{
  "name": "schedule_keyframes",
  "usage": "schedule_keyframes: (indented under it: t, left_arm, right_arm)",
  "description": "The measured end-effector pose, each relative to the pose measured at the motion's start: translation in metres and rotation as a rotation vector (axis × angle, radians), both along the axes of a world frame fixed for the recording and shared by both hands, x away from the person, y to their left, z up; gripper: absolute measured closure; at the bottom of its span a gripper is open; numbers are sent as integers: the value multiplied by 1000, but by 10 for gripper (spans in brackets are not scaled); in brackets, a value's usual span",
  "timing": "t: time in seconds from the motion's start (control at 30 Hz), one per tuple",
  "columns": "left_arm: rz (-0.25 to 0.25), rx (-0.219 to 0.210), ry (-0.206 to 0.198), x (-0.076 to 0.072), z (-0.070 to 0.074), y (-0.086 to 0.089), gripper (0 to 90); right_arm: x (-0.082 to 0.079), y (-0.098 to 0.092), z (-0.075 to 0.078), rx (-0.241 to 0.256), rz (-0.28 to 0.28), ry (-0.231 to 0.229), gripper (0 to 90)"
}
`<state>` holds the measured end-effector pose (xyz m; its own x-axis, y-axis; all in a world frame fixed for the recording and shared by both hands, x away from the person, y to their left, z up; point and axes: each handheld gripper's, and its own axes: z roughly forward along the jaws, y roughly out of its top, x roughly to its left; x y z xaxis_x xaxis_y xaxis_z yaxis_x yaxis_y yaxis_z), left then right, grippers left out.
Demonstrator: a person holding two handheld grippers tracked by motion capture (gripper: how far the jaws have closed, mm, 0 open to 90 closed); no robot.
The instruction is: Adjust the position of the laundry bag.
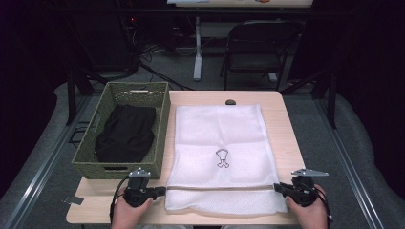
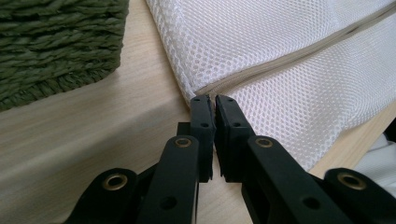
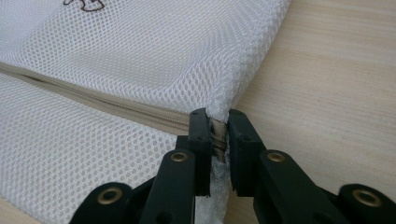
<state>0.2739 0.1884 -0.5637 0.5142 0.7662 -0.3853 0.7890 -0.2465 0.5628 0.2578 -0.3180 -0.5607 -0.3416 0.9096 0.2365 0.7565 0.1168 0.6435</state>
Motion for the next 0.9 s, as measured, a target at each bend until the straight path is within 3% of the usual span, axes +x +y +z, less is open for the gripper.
schedule_keyframes:
  t: [0.13, 0.47, 0.63, 0.9]
  left_arm:
    - [10, 3, -2, 1, -2, 1, 858]
    - [-2, 49, -54, 2, 0, -6, 859]
    - [-3, 46, -51, 2, -1, -5, 857]
    - [-18, 18, -66, -1, -1, -2, 691]
  right_arm:
    - [1, 1, -3, 3, 0, 9, 768]
    - [3, 1, -4, 10, -5, 1, 773]
    - [2, -1, -5, 14, -9, 4, 742]
    - [-3, -6, -4, 18, -17, -37, 589]
